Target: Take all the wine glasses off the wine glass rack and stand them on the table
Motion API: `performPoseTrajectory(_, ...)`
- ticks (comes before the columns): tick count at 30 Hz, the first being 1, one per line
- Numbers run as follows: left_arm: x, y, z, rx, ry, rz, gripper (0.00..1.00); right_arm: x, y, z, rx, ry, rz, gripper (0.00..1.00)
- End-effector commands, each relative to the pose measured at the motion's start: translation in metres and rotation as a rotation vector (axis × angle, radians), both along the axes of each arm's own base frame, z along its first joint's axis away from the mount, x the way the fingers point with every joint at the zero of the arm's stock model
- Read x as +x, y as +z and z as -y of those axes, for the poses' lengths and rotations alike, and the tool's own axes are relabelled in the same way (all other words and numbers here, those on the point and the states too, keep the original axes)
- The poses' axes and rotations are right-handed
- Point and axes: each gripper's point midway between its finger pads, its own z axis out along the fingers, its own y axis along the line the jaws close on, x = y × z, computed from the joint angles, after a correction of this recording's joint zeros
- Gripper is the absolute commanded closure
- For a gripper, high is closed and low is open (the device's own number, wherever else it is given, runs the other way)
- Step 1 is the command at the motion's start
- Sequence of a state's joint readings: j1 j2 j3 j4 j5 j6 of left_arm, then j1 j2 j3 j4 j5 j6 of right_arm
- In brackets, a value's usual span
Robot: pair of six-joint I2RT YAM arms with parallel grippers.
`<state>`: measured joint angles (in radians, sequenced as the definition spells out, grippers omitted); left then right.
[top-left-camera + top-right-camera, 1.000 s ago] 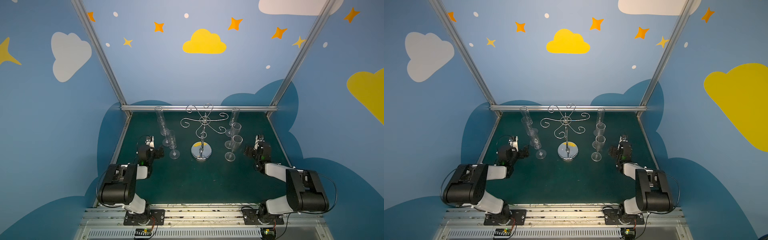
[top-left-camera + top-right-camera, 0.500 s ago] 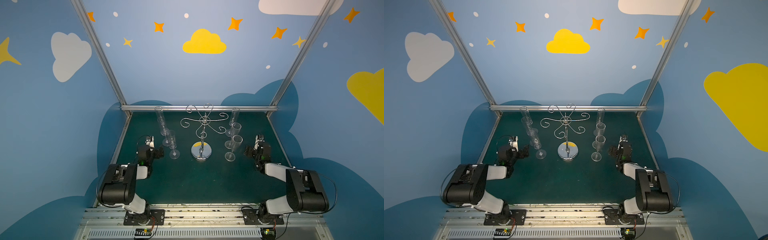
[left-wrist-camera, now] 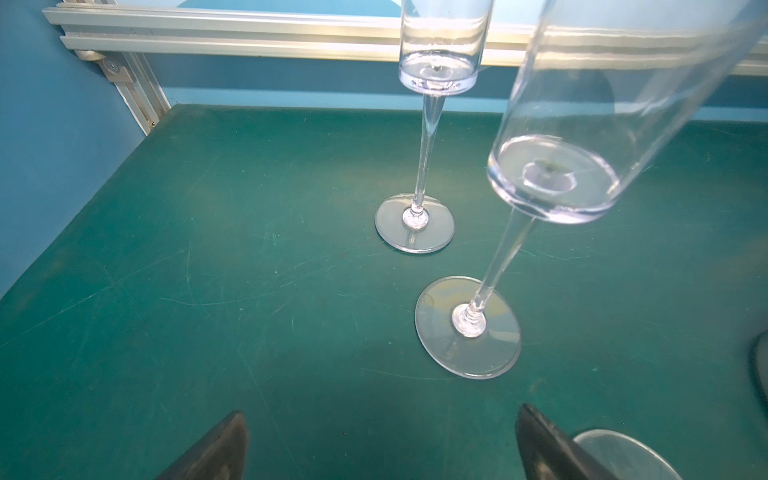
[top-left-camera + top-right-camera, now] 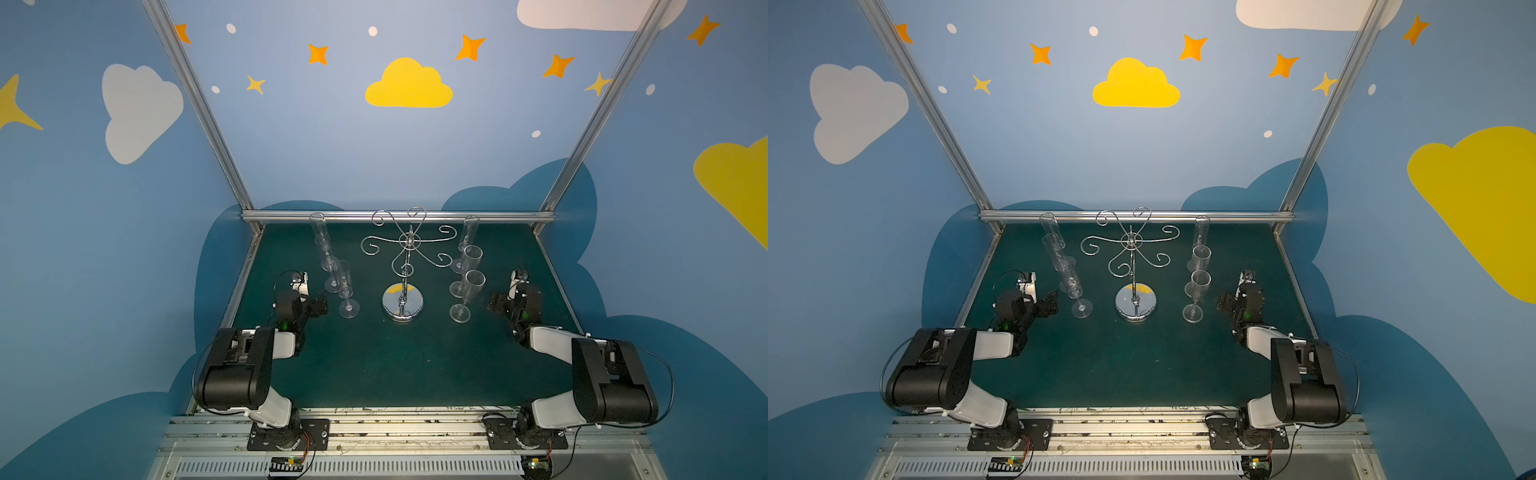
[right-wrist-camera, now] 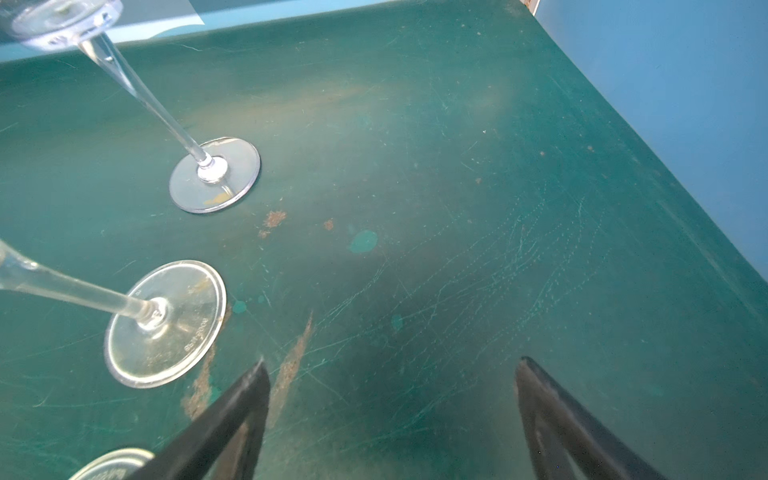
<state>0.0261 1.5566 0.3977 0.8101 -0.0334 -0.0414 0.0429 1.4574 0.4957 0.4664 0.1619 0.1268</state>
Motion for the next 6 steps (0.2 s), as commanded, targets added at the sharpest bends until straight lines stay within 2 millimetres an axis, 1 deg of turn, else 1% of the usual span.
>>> performPoseTrajectory(1, 0.0018, 0.0088, -0.001, 0.009, 0.001, 0.029, 0.01, 0.0055, 0.0087, 0.0002, 0.0, -0.008, 0.016, 0.09)
performPoseTrajectory(5, 0.0017, 0.0083, -0.0008, 0.009, 0.0, 0.027, 0.01, 0.0053, 0.0086, 0.0008, 0.003, -0.008, 0.015, 0.09)
performPoseTrajectory(6, 0.0018, 0.0093, -0.0009, 0.009, 0.001, 0.03, 0.0, 0.0045, 0.0112, -0.0001, -0.002, -0.007, 0.026, 0.09)
